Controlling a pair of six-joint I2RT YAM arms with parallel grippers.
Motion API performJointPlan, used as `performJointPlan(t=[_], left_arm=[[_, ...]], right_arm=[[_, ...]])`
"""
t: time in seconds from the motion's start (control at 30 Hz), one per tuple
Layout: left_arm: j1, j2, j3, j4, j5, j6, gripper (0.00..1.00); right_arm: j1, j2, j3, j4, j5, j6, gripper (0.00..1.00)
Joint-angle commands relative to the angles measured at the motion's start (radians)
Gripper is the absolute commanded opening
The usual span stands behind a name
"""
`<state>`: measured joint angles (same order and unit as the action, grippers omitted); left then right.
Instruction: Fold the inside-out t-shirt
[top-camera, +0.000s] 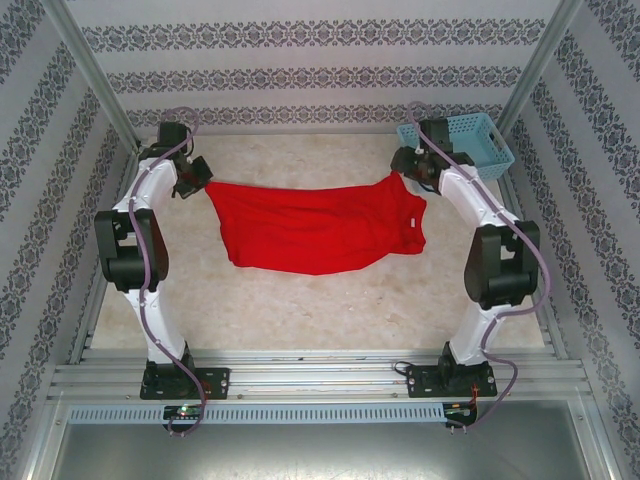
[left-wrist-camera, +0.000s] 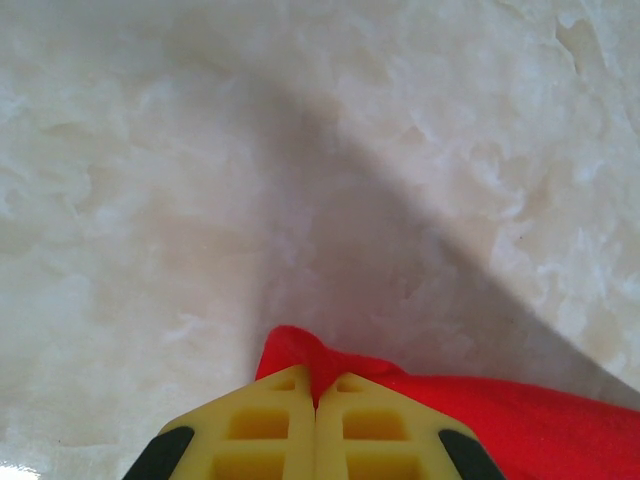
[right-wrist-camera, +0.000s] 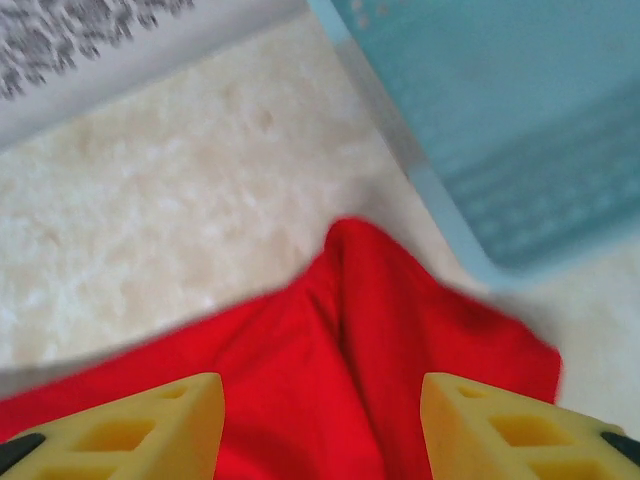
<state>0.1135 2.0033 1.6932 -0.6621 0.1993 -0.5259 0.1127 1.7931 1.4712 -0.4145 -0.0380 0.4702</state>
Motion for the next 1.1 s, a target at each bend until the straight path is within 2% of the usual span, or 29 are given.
performJointPlan(t=[0.0,0.1,0.23,0.47,0.8,0.93,1.07], left_arm=[[0.009,0.007,-0.005,-0.006,0.007,0.02,0.0],[0.008,-0.009,-0.026,0.007,0.008,0.016,0.0],[0.006,-0.017,-0.029,0.009,0.013,0.014,0.0],[0.003,-0.028,-0.041,0.009,0.019,0.009,0.0],[0.002,-0.038,-0.044,0.002,0.015,0.009,0.0],[0.002,-0.04,-0.044,-0.002,0.014,0.01,0.0],[0.002,-0.041,-0.042,-0.007,0.011,0.012,0.0]], right_arm=[[0.047,-0.156,-0.15,-0.034,-0.008,-0.005,0.57],[0.095,-0.264,-0.307,-0.03,0.005,0.021,0.57],[0.142,-0.314,-0.418,-0.036,0.031,0.034,0.47],[0.173,-0.245,-0.428,-0.066,0.113,0.05,0.46],[0.176,-0.127,-0.384,-0.09,0.143,0.051,0.34],[0.18,-0.133,-0.385,-0.09,0.15,0.051,0.18],[0.182,-0.165,-0.385,-0.104,0.166,0.045,0.08]])
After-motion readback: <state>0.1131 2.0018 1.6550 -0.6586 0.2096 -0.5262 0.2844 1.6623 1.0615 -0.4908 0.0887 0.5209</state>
